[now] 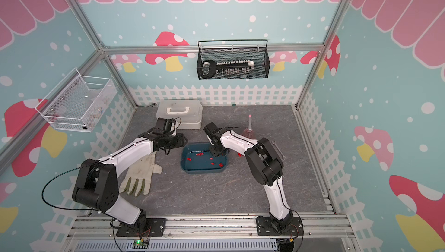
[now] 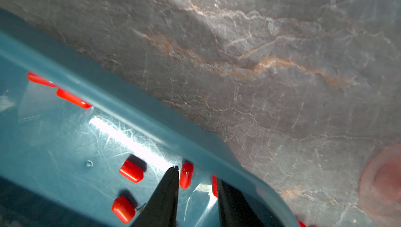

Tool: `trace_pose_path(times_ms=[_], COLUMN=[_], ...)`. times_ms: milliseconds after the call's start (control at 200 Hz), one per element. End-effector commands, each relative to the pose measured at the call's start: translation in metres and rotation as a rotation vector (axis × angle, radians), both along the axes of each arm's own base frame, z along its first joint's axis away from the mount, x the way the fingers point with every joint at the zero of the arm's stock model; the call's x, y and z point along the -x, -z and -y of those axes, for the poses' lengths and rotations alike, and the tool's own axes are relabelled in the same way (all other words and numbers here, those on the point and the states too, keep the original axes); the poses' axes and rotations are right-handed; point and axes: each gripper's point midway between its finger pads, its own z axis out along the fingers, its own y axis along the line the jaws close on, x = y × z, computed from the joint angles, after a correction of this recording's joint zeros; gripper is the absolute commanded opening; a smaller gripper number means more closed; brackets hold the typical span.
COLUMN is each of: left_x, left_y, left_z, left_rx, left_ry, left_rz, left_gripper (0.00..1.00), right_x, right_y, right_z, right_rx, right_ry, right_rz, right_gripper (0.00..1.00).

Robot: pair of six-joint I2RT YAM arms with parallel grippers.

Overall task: Take the screw protection sleeves out of the storage box
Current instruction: Pick up the screw protection sleeve from the storage box.

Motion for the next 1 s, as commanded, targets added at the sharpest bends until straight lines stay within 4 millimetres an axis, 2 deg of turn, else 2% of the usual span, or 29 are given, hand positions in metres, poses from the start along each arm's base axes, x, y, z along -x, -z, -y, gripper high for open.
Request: trace_pose_path(times_ms=[0, 240, 600, 775, 991], left_x=[-0.002, -0.002, -0.002, -0.002, -0.002], left_y=[-0.002, -0.002, -0.003, -0.003, -0.002], left_z=[-0.003, -0.003, -0.003, -0.003, -0.003], left_rx=[-0.002, -0.001, 0.000, -0.001, 0.000], left_ry=[-0.003, -0.005, -0.005, -0.007, -0.005], left_rz=[0.011, 0.011, 0.013, 0.013, 0.012], left_gripper=[0.52, 0.52, 0.52, 0.52, 0.52], right_x=[0.004, 0.009, 0.011, 0.011, 0.008], right_y=[0.013, 0.017, 0.023, 0.023, 0.012], right_z=[0.005, 0.004, 0.000, -0.002, -0.005], right_rx=[0.028, 0.016, 0.011, 0.003, -0.026], right_ry=[0.029, 0.032, 0.029, 0.023, 0.010], right_rz=[-0.053, -0.083, -0.109, -0.111, -0.082], right_gripper=[0.36, 0.36, 0.20, 0.15, 0.11])
